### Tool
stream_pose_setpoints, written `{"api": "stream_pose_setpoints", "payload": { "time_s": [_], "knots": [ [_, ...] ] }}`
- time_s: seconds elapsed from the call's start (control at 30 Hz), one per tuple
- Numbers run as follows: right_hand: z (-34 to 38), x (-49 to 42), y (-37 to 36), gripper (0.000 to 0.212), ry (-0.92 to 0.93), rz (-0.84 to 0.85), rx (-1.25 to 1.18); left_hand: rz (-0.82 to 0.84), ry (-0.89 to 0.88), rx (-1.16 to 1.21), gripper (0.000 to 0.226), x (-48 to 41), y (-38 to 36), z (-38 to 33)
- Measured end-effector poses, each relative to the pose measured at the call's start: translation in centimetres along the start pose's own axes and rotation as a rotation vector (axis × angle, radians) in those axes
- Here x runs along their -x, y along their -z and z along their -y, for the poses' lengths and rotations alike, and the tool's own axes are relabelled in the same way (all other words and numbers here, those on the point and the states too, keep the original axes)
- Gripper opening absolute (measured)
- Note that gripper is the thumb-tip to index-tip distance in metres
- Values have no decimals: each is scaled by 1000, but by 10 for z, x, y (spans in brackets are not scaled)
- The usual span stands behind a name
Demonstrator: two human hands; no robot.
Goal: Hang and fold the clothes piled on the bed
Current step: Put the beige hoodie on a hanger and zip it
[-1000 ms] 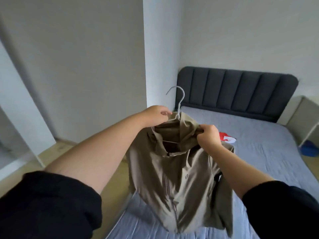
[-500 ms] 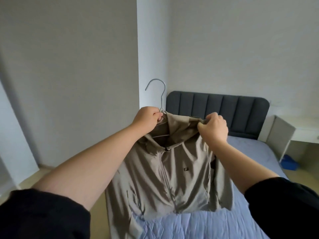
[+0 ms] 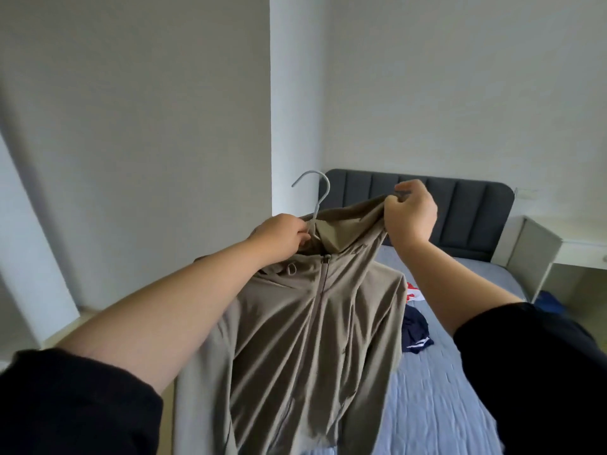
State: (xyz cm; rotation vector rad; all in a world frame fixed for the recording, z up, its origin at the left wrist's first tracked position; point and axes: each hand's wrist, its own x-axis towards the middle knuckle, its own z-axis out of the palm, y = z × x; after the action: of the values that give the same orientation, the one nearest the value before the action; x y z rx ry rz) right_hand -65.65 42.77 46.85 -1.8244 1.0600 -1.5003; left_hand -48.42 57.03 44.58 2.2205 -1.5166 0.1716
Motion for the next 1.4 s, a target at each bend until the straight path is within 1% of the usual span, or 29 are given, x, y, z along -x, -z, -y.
{"api": "stream_pose_setpoints", "payload": {
  "time_s": [0.03, 0.13, 0.17, 0.2, 0.27, 0.33, 0.4, 0.47, 0.5, 0.57, 0.63, 0.67, 0.73, 0.8, 0.83, 0.9, 0.93, 0.97, 1.0, 1.07, 1.1, 1.13, 1.17, 1.2, 1.23, 1.27, 1.33, 1.37, 1.4],
  "knots": [
    [2, 0, -3, 17, -23, 72, 28, -10, 2, 20, 35, 2, 0, 0],
    [6, 4, -13, 12, -248, 626, 307, -62, -6, 91, 32, 4, 6, -1],
    [6, 6, -14, 14, -285, 710, 335, -72, -5, 104, 34, 4, 8, 1],
    [3, 6, -15, 18, -255, 693, 325, -81, 1, 117, 36, 6, 9, 3],
    [-2, 4, -20, 27, -79, 581, 283, -105, 26, 150, 40, 8, 10, 9],
    [2, 13, -24, 29, 28, 713, 291, -120, 33, 173, 36, 9, 12, 10],
    [5, 23, -32, 39, -25, 903, 310, -116, 3, 200, 31, 9, 15, 9],
    [9, 28, -38, 49, -39, 962, 381, -97, -37, 205, 30, 9, 19, 7],
    [9, 27, -41, 48, -74, 985, 384, -78, -50, 193, 30, 10, 20, 7],
    [10, 24, -39, 36, -234, 1160, 322, -35, -67, 183, 31, 11, 23, 9],
    [9, 24, -39, 34, -302, 1318, 343, 2, -79, 233, 28, 11, 24, 11],
    [9, 24, -41, 26, -293, 1312, 356, 17, -84, 255, 27, 11, 25, 12],
    [8, 27, -47, 19, -263, 1188, 258, 36, -101, 253, 33, 11, 27, 15],
    [8, 26, -53, 28, -372, 1127, 88, 22, -117, 212, 40, 12, 28, 18],
    [7, 26, -55, 38, -420, 1112, 96, 5, -123, 191, 41, 13, 28, 19],
    [3, 25, -54, 61, -449, 1124, 348, -29, -133, 176, 38, 15, 26, 22],
    [0, 24, -51, 67, -490, 1143, 469, -45, -138, 176, 36, 15, 25, 22],
    [-4, 25, -49, 68, -566, 1196, 506, -59, -144, 175, 34, 15, 24, 23],
    [-8, 27, -45, 62, -650, 1278, 461, -72, -151, 170, 32, 15, 23, 23],
    [-9, 29, -38, 37, -719, 1501, 271, -84, -169, 149, 30, 13, 21, 24],
    [-6, 31, -36, 33, -744, 1554, 178, -83, -179, 135, 30, 11, 20, 26],
    [-5, 31, -36, 36, -796, 1535, 82, -78, -187, 119, 33, 9, 19, 27],
    [0, 28, -38, 35, -852, 1424, 2, -67, -191, 103, 35, 8, 17, 28],
    [4, 24, -40, 27, -870, 1271, -54, -51, -193, 85, 37, 7, 15, 29],
    [6, 19, -44, 19, -794, 1105, -35, -33, -197, 64, 38, 7, 13, 31],
    [7, 13, -47, 16, -626, 926, 93, -15, -200, 42, 38, 7, 10, 32],
    [11, 3, -42, 14, -76, 575, 633, 24, -192, 0, 37, 8, 4, 35],
    [12, -1, -37, 13, 173, 466, 906, 47, -187, -25, 35, 8, 1, 35],
    [12, -4, -33, 12, 329, 408, 1096, 74, -182, -54, 33, 8, -1, 36]
  ]
}}
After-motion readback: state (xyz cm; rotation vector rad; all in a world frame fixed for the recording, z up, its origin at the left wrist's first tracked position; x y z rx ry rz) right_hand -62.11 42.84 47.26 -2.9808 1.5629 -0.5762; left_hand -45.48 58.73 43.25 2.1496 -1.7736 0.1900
